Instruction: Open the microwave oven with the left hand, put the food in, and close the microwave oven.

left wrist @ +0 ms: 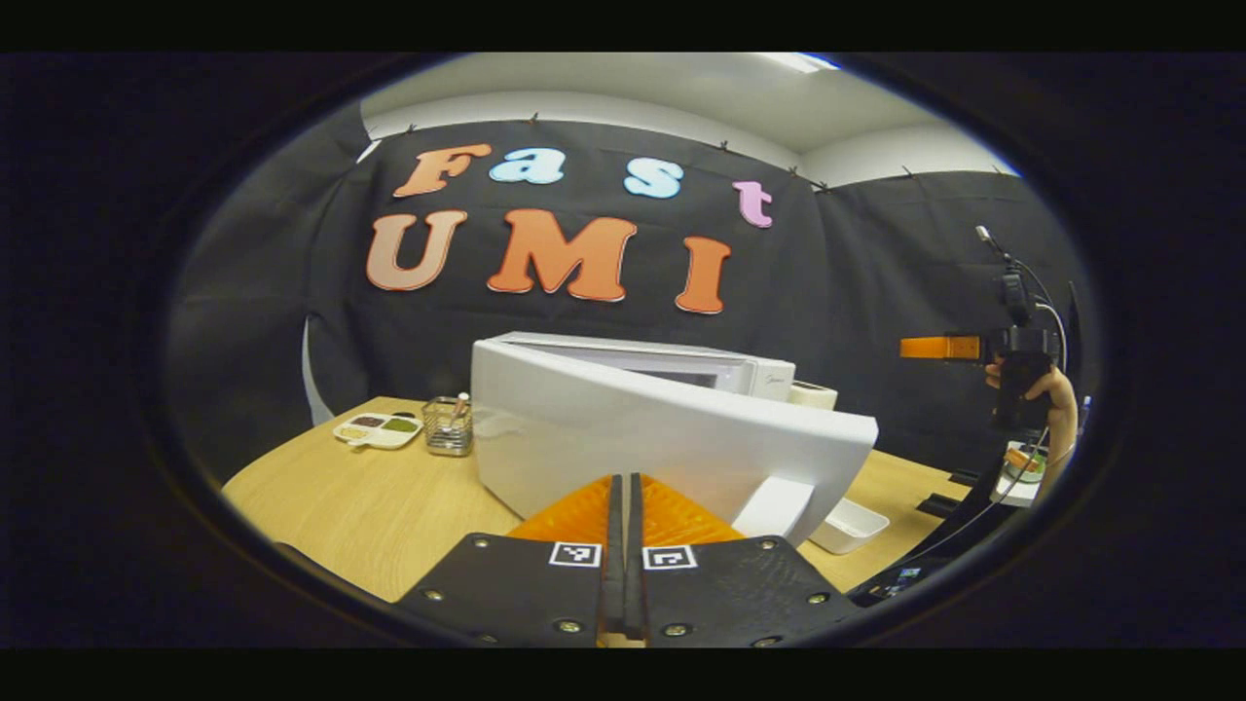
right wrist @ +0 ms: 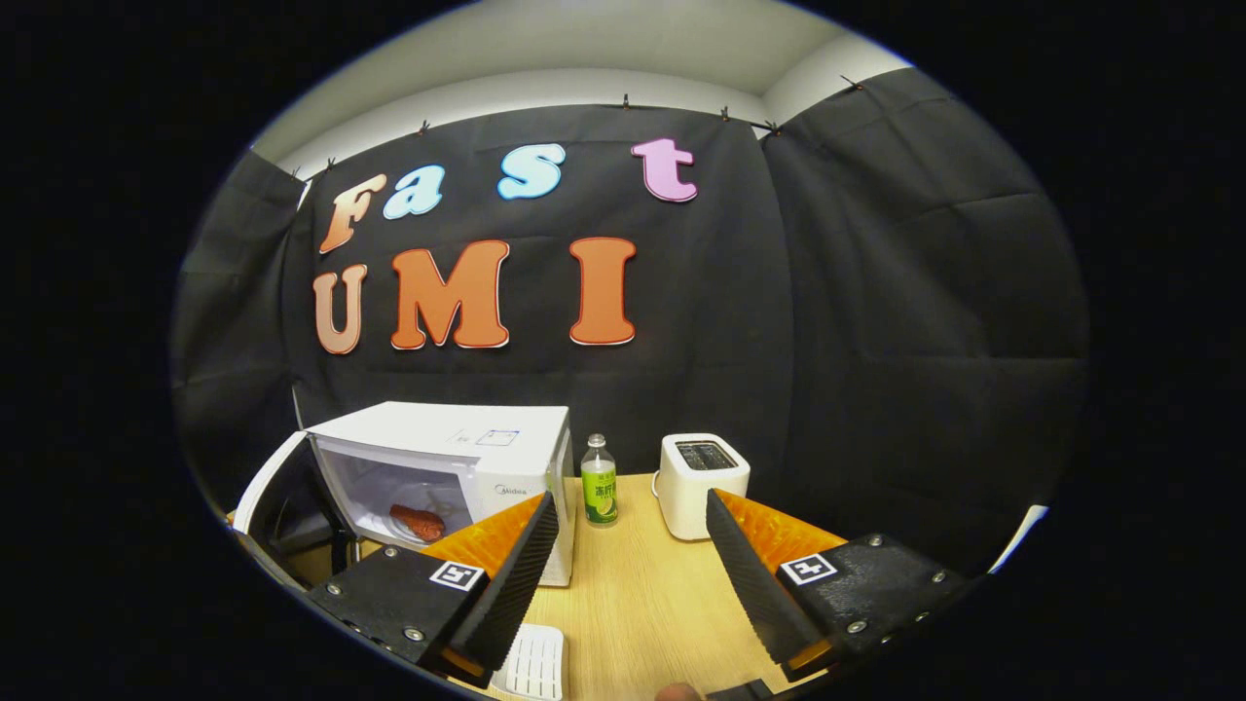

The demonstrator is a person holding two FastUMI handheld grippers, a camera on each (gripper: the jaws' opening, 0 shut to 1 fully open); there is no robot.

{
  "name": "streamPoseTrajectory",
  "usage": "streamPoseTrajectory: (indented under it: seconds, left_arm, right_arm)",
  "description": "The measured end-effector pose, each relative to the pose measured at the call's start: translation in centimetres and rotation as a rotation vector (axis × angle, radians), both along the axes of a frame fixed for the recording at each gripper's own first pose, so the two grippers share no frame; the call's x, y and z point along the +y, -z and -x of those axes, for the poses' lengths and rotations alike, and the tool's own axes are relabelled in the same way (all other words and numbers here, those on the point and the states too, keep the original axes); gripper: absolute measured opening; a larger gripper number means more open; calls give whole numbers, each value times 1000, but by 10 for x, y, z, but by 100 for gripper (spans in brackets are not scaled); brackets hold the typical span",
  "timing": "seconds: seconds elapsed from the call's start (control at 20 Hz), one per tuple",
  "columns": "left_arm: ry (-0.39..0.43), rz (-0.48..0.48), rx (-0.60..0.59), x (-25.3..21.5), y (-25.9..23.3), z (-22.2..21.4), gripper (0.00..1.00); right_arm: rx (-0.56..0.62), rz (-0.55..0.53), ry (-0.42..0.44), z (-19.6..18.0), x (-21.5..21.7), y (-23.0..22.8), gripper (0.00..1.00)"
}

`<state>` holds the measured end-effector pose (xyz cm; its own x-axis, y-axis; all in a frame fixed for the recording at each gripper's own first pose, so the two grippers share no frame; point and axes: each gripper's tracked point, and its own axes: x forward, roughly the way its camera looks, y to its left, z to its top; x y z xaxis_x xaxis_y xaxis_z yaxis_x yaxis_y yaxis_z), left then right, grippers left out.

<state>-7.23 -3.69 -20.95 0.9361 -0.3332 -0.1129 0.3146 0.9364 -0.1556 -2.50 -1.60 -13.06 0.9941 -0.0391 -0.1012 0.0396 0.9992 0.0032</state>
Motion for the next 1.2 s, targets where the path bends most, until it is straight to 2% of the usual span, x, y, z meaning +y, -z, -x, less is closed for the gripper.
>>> streamPoseTrajectory:
  seconds: [0.7, 1.2]
  left_arm:
    - [29, 21, -9, -80, -10, -81, 1]
    - [-5, -58, 0, -110, 2, -154, 1]
  right_arm:
    - [14, -12, 11, 8, -39, 9, 95]
    - [35, -22, 62, 3, -67, 19, 95]
